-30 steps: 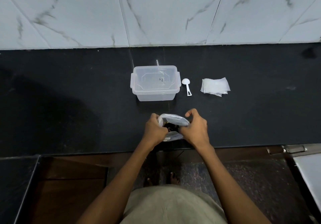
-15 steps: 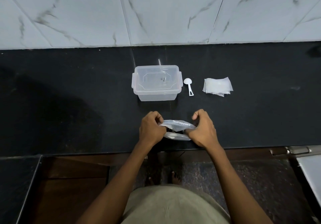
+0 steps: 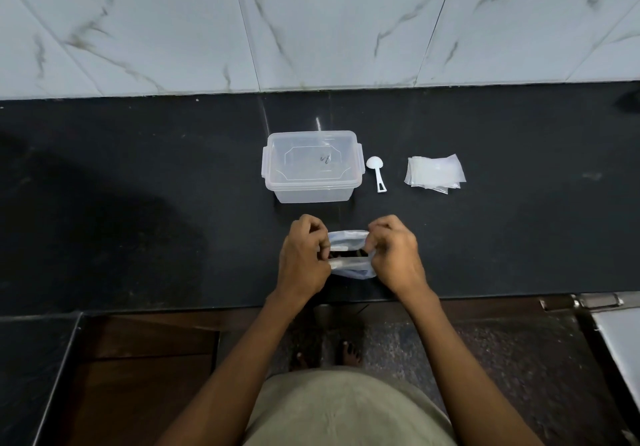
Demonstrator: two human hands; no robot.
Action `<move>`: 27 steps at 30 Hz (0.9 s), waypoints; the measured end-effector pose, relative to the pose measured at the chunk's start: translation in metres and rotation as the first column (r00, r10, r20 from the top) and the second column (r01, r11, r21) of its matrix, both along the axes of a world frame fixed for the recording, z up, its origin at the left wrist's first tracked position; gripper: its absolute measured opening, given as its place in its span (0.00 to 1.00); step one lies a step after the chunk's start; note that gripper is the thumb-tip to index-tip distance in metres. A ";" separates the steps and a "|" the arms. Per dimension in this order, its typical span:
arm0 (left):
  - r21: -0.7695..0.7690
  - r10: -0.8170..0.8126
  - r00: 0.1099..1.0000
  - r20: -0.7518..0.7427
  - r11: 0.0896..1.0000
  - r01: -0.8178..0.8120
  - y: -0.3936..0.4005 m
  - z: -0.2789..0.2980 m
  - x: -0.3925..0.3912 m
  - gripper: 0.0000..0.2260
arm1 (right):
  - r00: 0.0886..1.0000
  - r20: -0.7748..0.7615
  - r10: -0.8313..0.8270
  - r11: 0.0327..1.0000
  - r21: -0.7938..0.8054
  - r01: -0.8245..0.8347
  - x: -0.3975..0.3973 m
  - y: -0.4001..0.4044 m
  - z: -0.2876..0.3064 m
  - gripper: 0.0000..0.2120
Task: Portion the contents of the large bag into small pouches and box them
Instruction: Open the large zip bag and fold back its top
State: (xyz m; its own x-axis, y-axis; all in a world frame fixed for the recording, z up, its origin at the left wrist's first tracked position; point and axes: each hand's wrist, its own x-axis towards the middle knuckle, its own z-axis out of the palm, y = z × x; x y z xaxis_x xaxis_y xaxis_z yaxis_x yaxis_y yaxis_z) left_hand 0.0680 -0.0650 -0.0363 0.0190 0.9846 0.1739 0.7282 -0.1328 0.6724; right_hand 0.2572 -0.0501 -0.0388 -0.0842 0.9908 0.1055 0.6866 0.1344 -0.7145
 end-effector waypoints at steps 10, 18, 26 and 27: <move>-0.253 -0.126 0.978 -0.169 0.964 0.080 0.003 -0.007 -0.001 0.31 | 0.933 0.271 0.236 0.946 -0.283 -0.157 -0.011 0.004 0.007 0.32; -0.342 -0.075 0.995 -0.065 0.938 0.048 0.006 -0.009 -0.003 0.25 | 0.952 0.165 0.259 0.907 -0.381 -0.181 -0.004 0.004 0.012 0.33; -0.289 -0.009 1.000 0.011 0.957 0.012 0.007 -0.017 -0.001 0.18 | 0.981 0.177 0.078 0.960 -0.279 -0.025 -0.013 0.008 0.004 0.15; -0.295 -0.023 1.000 -0.004 0.955 0.020 0.007 -0.018 0.000 0.19 | 0.980 0.185 0.068 0.958 -0.287 -0.013 -0.014 0.008 0.006 0.15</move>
